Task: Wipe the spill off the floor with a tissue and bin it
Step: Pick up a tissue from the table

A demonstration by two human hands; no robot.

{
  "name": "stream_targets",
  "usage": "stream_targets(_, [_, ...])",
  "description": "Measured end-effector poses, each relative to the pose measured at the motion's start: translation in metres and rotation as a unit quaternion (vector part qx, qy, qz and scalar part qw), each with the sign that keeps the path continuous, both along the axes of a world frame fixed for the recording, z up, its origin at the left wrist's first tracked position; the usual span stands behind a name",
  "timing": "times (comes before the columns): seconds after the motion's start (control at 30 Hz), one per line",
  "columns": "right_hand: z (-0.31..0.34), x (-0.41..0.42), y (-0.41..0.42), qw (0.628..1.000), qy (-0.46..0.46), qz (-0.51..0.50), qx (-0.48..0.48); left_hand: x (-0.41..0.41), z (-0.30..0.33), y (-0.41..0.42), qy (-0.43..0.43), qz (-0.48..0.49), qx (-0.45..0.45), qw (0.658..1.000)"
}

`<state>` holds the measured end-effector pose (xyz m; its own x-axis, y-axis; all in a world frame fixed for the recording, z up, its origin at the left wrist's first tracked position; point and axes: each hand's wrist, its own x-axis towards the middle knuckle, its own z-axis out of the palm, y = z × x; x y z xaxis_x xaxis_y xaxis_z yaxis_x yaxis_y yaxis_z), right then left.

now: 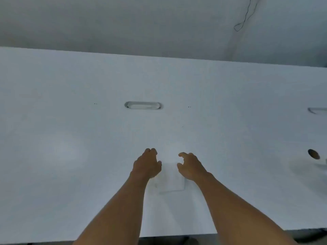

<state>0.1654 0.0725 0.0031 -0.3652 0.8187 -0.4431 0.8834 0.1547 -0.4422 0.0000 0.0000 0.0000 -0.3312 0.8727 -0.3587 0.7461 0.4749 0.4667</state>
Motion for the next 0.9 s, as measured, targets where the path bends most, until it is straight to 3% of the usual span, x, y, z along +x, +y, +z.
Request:
stream_targets(0.13, [-0.032,0.002,-0.019,0.997,-0.047,-0.052,-0.032,0.003,-0.041,-0.016,-0.032,0.034,-0.062,0.997])
stream_targets(0.27, [-0.04,-0.001,-0.023,0.994,0.0,-0.1,-0.038,0.014,-0.054,-0.019,-0.097,0.068,-0.016,0.993])
stream_targets(0.47, [-0.046,0.009,-0.006,0.997,0.034,-0.052,-0.053,0.018,-0.052,-0.011,-0.125,0.046,-0.01,0.991])
stream_targets(0.6, [-0.052,0.018,-0.001,0.999,-0.012,0.038,-0.023,0.022,-0.06,-0.013,-0.07,0.038,-0.056,0.995])
stream_targets(0.67, [-0.05,0.025,-0.007,0.999,-0.003,0.033,-0.008,0.029,-0.056,-0.024,-0.057,0.033,-0.075,0.995])
stream_targets(0.8, [-0.049,0.045,-0.013,0.998,0.003,0.055,-0.015,0.046,-0.048,-0.042,-0.102,0.063,-0.062,0.991])
stream_targets(0.9, [-0.049,0.053,-0.017,0.995,0.019,0.093,-0.03,0.065,-0.041,-0.055,-0.172,0.153,-0.015,0.973])
